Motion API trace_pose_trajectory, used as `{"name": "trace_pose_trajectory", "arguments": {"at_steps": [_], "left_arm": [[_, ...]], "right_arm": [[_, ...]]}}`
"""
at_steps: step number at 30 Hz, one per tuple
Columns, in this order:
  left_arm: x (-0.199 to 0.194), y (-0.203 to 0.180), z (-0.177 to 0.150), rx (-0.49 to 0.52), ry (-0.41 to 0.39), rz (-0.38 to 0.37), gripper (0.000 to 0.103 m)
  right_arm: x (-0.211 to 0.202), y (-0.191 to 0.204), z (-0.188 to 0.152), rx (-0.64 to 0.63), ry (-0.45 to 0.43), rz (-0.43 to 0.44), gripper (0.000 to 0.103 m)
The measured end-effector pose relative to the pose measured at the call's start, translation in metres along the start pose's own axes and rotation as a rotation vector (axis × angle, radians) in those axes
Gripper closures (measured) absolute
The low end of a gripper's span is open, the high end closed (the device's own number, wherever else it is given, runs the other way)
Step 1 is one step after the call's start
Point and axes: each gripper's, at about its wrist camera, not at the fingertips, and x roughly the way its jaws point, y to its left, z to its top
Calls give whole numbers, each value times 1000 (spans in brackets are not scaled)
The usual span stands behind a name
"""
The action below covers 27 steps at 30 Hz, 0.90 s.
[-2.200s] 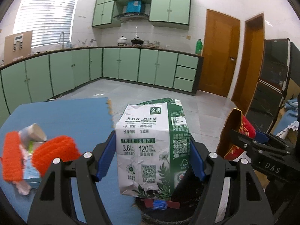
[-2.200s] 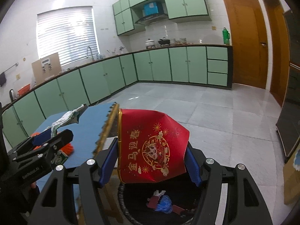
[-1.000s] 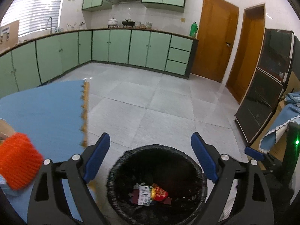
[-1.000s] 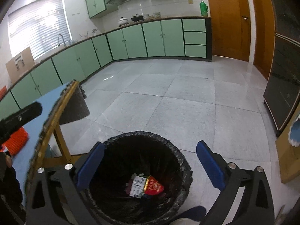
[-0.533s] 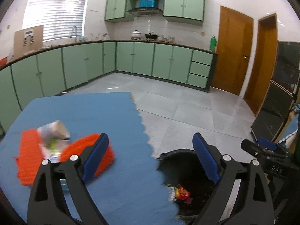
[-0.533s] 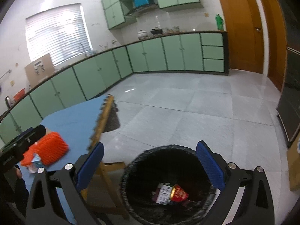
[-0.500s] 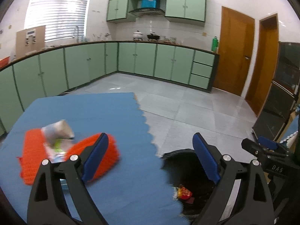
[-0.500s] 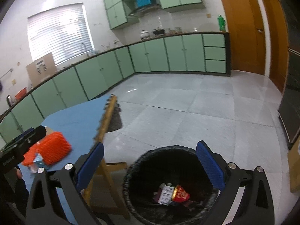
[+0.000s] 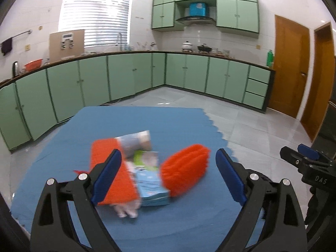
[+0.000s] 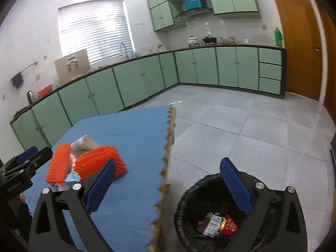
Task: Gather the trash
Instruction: 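Grasp an orange foam net with the left tool while the right grasps another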
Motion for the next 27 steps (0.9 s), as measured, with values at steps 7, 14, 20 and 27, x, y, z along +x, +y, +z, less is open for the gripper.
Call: {"name": "trace_pose_trajectory", "arguments": {"at_steps": [7,14,20,27], "left_arm": [[-2,42,-6,-29,3,80,15],[5,67,-9,-51,19,120,15],[12,82,-10,-58,34,128,15],[24,92,-12,-64,51,136,15]], "right_arm": [[27,39,-2,-35,6,47,6],[55,73,-3,-82,21,74,6],[82,91,-5,-110,59,75,6],[111,97,-10,-119,124,79,6]]}}
